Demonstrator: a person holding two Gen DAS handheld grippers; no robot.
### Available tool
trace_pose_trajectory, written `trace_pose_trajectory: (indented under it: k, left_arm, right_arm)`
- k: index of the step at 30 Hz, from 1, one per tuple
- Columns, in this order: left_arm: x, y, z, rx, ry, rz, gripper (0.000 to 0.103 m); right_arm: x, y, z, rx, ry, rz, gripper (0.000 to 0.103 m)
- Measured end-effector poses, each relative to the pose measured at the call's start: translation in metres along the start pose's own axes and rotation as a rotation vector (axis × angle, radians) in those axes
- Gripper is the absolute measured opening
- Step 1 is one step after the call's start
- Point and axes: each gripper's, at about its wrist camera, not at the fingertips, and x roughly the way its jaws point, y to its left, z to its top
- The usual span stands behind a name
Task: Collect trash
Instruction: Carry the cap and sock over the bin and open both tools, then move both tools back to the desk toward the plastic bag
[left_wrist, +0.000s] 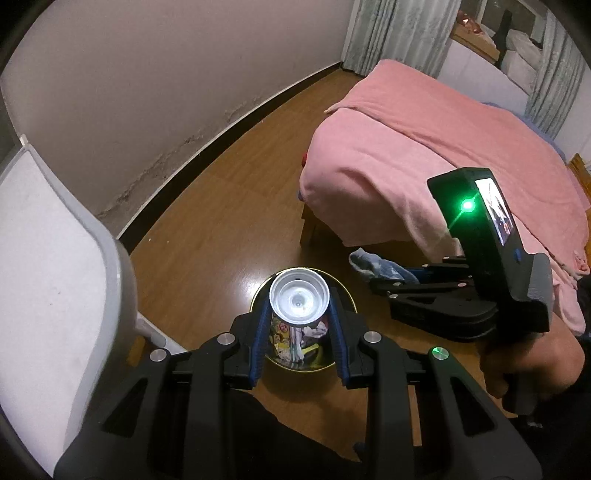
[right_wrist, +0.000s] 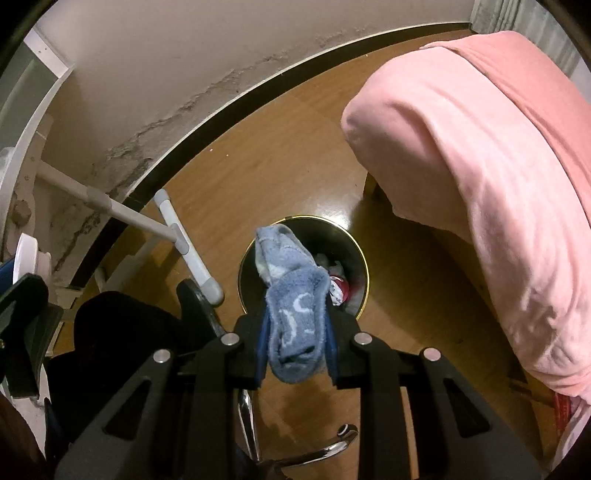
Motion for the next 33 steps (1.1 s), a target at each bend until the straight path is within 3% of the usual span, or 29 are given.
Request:
trace_pose_trajectory:
  k: [5, 7, 9, 10, 17, 27, 28, 31, 33]
  left_arm:
    - [0.008, -0.002, -0.003, 0.001, 0.022, 0.012, 0.029]
    - [0.005, -0.003, -0.008, -0.002, 0.025, 0.015, 0.029]
    - [0.006, -0.001, -0.008, -0.006, 0.031, 0.020, 0.029]
    - [0.007, 0.000, -0.009, -0.007, 0.035, 0.022, 0.029]
    - [0.015, -0.002, -0.009, 0.000, 0.053, 0.013, 0.029]
    - [0.032, -0.018, 0.000, 0.023, 0.077, -0.055, 0.029]
    - [0.033, -0.019, 0.003, 0.025, 0.078, -0.059, 0.032]
    - [0.036, -0.023, 0.010, 0.035, 0.066, -0.059, 0.062]
    - [0.036, -0.022, 0.014, 0.027, 0.050, -0.054, 0.064]
  right_arm:
    - [0.003, 0.001, 0.004, -0.006, 0.003, 0.010, 0.025]
    - [0.005, 0.003, 0.005, -0.010, 0.005, 0.011, 0.032]
    - [0.005, 0.006, 0.006, -0.012, 0.002, 0.012, 0.057]
    - [0.004, 0.008, 0.005, -0.014, -0.007, 0.014, 0.061]
    - [-0.006, 0.003, 0.009, 0.027, -0.050, -0.001, 0.062]
    - [-0.027, -0.034, 0.013, 0.195, -0.140, -0.026, 0.067]
    - [-0.030, -0.037, 0.012, 0.213, -0.148, -0.026, 0.068]
    - [-0.034, -0.048, 0.013, 0.257, -0.168, -0.028, 0.070]
    - [-0.036, -0.052, 0.013, 0.268, -0.174, -0.033, 0.070]
